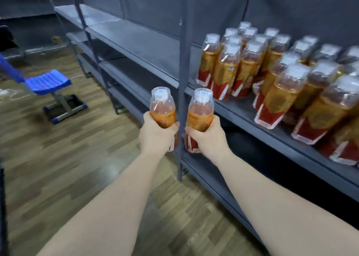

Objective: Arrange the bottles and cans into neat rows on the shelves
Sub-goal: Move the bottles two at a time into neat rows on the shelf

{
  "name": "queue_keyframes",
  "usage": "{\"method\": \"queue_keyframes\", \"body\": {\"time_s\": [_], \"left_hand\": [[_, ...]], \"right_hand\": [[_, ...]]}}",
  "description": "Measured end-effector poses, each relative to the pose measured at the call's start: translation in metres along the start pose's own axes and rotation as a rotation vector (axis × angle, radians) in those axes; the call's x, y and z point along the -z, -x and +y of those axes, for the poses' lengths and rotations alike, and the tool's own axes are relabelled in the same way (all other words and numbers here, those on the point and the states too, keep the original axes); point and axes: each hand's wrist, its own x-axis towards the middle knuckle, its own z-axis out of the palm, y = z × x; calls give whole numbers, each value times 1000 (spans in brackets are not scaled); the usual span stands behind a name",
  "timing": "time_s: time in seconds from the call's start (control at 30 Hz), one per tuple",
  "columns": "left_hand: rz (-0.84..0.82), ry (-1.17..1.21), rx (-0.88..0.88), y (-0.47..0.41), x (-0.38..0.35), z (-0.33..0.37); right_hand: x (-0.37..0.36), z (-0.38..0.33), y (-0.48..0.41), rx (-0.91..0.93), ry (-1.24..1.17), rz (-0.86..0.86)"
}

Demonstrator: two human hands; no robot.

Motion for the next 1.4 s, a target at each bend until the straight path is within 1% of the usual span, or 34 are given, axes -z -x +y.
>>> {"method": "queue_keyframes", "body": {"time_s": [0.23, 0.43, 0.53, 0.7, 0.9, 1.03, 1.13, 1.4], "left_hand": [[-268, -7, -222, 7, -57, 43], [-468, -4, -359, 37, -103, 78], [-555, 15, -399, 54, -125, 95], [-652, 24, -440, 81, -159, 116], [-685, 17, -516, 100, -188, 134], [-714, 36, -529, 106, -204, 143], [-719, 37, -524, 110, -213, 144], [-724, 30, -508, 118, -221, 145]], "right_hand": [[57, 5, 8, -55, -45, 273], [114, 12, 31, -91, -53, 513], [144, 15, 43, -108, -29, 614], [186, 25, 59, -140, 6, 760], [218, 34, 69, -160, 23, 854], [233, 41, 69, -168, 21, 887], [238, 46, 68, -194, 23, 881], [239, 50, 68, -189, 69, 825]]}}
